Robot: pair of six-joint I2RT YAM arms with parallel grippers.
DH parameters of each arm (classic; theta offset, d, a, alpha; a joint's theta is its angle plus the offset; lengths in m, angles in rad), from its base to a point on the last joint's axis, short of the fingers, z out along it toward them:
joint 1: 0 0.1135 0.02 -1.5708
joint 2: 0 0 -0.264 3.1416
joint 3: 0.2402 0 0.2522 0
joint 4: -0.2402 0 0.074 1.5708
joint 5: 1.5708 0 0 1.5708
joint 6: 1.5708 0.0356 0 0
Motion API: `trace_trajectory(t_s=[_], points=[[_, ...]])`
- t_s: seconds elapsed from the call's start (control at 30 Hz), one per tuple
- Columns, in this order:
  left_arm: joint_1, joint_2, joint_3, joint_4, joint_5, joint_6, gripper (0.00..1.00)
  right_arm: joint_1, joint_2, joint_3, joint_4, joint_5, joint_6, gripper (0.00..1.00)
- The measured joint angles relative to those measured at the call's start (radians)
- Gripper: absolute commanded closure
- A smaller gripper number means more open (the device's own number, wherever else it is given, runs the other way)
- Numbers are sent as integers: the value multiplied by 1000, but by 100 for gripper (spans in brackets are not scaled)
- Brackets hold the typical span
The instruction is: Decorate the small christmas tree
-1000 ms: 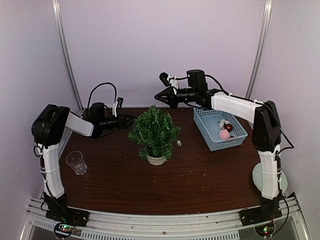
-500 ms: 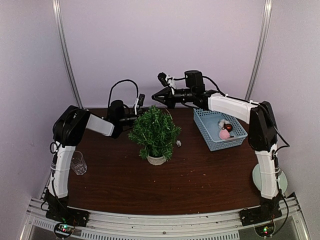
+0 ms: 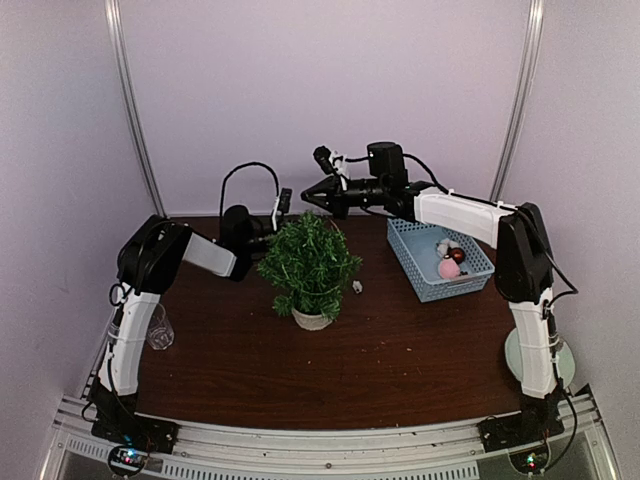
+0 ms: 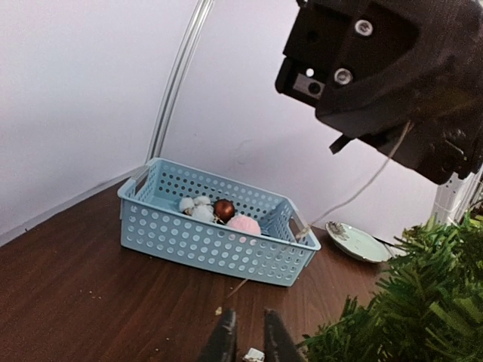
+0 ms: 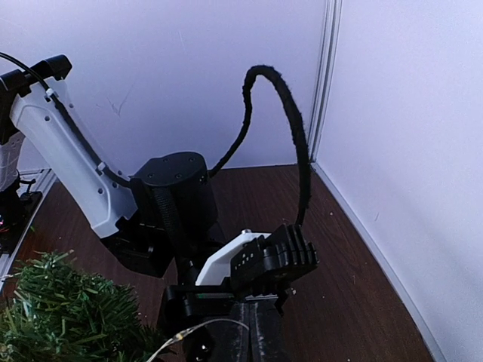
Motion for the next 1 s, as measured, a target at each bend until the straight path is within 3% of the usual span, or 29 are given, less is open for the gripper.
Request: trace_trajectory(t_s=[0.1,0.47,0.57,0.7,0.73,0.8,1.0], points=[[0,0,-5,34,-2,-2,100,0,0,0,3,0,0,99],[22,-104,-211,57,-79,42,100,-1,0,-24,24,5,9,99],[36,-142,-227,50,-87,74,89,-1,0,-26,33,5,18,100],[40,-164,-219,11,-87,145,31,-1,0,-26,54,3,36,100],[37,-164,-214,0,-87,155,23,-1,0,-26,60,2,42,100],[28,-161,-202,-23,-85,171,18,-1,0,-26,72,-1,53,100],[-13,-116,-109,-41,-85,190,21,-1,4,-23,99,-19,85,100]])
